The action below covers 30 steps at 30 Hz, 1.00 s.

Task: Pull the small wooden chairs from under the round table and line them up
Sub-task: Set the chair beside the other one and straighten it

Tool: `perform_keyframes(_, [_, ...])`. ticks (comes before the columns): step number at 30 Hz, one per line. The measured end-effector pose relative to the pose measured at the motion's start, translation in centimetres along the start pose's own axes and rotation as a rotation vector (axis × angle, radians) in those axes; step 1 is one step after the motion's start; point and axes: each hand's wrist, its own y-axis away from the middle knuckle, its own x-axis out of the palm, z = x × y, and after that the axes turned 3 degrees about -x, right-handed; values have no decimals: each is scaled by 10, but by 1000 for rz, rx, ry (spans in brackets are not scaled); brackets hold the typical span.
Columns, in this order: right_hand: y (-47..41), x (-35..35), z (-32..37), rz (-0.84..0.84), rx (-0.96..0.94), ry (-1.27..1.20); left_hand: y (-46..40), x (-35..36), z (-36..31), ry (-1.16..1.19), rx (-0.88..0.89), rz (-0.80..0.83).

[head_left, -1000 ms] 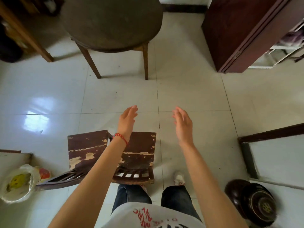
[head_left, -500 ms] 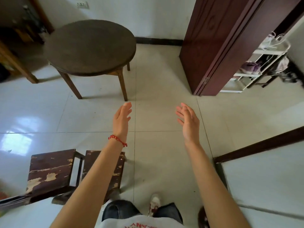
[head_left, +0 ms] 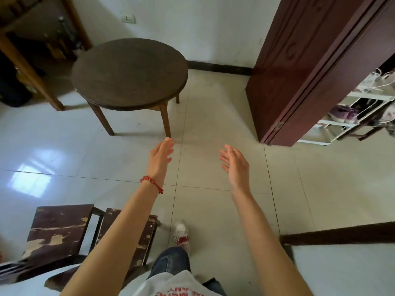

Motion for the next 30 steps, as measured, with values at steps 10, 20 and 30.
perform_keyframes(10, [-148, 122, 37, 150, 45, 143, -161, -26, -52, 118, -145, -101])
perform_keyframes(20, [-221, 271, 67, 375, 29, 226, -253, -116, -101, 257, -156, -379])
perform_keyframes(30, [-258, 438, 57, 855, 20, 388, -293, -224, -103, 412, -179, -790])
